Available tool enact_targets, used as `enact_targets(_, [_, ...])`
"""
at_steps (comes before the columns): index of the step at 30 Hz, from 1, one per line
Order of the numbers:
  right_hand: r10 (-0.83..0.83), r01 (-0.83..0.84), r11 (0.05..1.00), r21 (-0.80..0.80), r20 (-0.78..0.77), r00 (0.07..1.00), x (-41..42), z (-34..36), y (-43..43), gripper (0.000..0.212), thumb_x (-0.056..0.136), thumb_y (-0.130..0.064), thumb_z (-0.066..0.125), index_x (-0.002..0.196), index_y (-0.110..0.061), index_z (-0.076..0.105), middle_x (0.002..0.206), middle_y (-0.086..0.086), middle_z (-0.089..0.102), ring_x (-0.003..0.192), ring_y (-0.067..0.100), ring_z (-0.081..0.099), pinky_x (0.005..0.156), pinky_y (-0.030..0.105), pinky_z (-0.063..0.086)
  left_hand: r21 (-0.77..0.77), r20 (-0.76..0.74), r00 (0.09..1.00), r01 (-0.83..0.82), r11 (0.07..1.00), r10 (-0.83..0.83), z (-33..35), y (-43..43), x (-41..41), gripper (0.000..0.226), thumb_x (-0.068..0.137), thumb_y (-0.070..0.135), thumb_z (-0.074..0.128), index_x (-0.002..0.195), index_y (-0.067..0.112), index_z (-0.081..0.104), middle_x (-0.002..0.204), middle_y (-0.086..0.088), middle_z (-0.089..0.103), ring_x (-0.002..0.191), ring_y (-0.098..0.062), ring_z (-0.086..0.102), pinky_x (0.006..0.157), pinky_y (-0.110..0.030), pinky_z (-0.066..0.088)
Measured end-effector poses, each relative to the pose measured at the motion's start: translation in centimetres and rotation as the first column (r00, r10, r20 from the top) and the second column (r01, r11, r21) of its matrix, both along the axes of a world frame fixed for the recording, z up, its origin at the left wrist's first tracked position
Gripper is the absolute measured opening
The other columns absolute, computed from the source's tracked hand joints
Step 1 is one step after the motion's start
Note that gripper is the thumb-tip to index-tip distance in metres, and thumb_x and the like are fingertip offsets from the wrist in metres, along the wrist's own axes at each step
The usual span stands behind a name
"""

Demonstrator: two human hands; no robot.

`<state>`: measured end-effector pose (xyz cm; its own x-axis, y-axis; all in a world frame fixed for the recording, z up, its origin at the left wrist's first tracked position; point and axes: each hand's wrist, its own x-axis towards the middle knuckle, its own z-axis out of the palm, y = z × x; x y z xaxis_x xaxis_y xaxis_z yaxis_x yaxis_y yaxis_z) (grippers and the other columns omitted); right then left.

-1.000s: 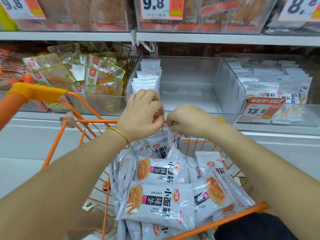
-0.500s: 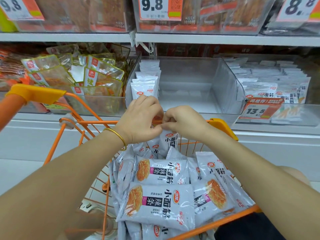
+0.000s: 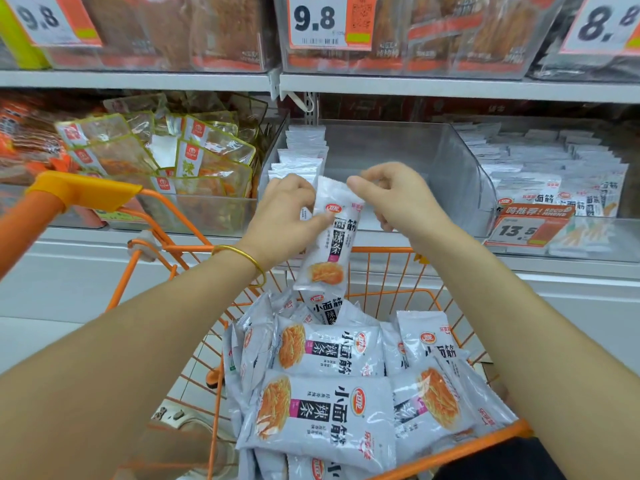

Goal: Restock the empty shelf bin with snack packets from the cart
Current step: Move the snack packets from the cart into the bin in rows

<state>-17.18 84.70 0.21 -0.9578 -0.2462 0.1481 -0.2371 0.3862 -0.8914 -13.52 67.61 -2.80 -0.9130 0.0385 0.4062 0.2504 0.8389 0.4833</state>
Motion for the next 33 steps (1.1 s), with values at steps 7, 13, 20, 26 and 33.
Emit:
enact_targets(7, [0.175,-0.138,0.983,-0.118,0.408,0.896,-1.6,-0.2,-0.6,0.031,0.087,-0.033,0.066,0.101,-0.006,0.063,0.091,0.007,0.067,0.049,0.009,0.041,0.042,0.018,0.034,0.256,0.039,0.992,-0.129,0.958,0.123,1.1,-0.8,-1.3,0.035,0.083,0.037,0.054,0.057,0.014,0.047,0.08,-0.004,0.048,0.095,-0.025,0.046,0.087,-0.033,0.035])
enact_targets(13, [0.128,0.012,0.934,-0.358,0.363,0.923,-4.0,0.8,-3.3,0.017,0.089,-0.015,0.064,0.074,-0.01,0.059,0.049,-0.002,0.064,0.033,0.004,0.047,0.035,0.014,0.038,0.039,-0.038,0.946,-0.32,0.947,0.321,1.3,-2.0,-1.3,0.03,0.093,0.032,0.051,0.113,0.011,0.062,0.125,-0.006,0.045,0.122,-0.025,0.033,0.096,-0.024,0.022])
enact_targets(20, [0.054,-0.027,0.995,-0.094,0.3,0.953,-5.3,-1.5,-6.5,0.01,0.087,-0.013,0.067,0.091,-0.005,0.063,0.077,0.014,0.065,0.039,0.009,0.058,0.046,0.023,0.056,-0.324,-0.011,0.956,-0.282,0.903,0.295,-1.9,-2.7,-0.4,0.051,0.093,0.034,0.051,0.128,-0.003,0.044,0.154,-0.016,0.015,0.14,-0.03,0.016,0.107,-0.042,0.028])
enact_targets(26, [-0.02,-0.015,0.983,0.183,0.189,0.982,-4.7,-3.7,-9.0,0.017,0.082,-0.016,0.071,0.074,-0.009,0.059,0.089,0.017,0.072,0.073,0.027,0.07,0.076,0.041,0.059,-0.365,-0.032,0.958,-0.276,0.889,0.284,-2.3,-2.9,-0.4,0.055,0.094,0.037,0.047,0.13,-0.003,0.041,0.155,-0.015,0.008,0.143,-0.027,0.009,0.114,-0.035,0.019])
enact_targets(33, [0.039,-0.105,0.955,0.277,0.234,0.971,-4.8,-3.3,-8.6,0.023,0.079,-0.022,0.075,0.075,-0.004,0.061,0.083,0.012,0.07,0.084,0.024,0.069,0.083,0.035,0.056,-0.414,-0.021,0.954,-0.28,0.866,0.298,-2.4,-2.9,-0.3,0.049,0.096,0.039,0.042,0.125,-0.001,0.045,0.157,-0.014,0.006,0.144,-0.028,0.009,0.111,-0.039,0.027])
